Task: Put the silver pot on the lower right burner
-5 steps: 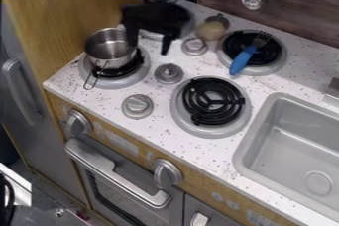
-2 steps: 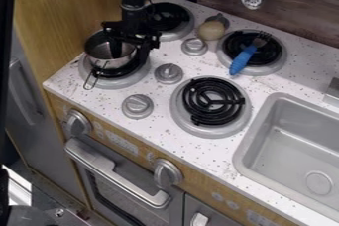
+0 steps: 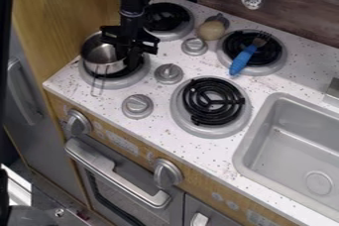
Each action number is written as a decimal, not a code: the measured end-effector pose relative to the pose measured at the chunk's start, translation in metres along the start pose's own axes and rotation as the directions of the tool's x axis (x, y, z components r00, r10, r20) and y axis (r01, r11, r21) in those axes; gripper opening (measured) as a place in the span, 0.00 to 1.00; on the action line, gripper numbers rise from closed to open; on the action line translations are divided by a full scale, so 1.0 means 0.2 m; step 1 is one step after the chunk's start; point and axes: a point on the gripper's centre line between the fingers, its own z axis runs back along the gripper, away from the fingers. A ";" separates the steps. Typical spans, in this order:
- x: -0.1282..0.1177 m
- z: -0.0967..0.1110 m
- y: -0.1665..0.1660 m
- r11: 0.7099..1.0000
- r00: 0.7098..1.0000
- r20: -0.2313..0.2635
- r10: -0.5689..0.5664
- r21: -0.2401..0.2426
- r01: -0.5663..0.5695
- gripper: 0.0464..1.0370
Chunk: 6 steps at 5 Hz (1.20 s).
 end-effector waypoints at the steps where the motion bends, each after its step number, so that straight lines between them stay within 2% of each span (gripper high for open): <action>1: -0.01 0.07 -0.06 0.999 0.999 0.032 -0.036 0.006 0.036 0.03; 2: -0.07 0.13 -0.15 0.997 0.995 0.066 -0.074 0.025 0.072 0.02; 3: -0.18 0.25 -0.34 0.987 0.983 0.090 -0.158 0.039 0.155 0.02; 4: -0.29 0.27 -0.56 0.965 0.961 0.083 -0.263 0.043 0.260 0.02; 5: -0.41 0.23 -0.77 0.929 0.926 0.077 -0.369 0.028 0.368 0.02; 6: -0.49 0.18 -0.92 0.893 0.890 0.072 -0.450 0.046 0.448 0.02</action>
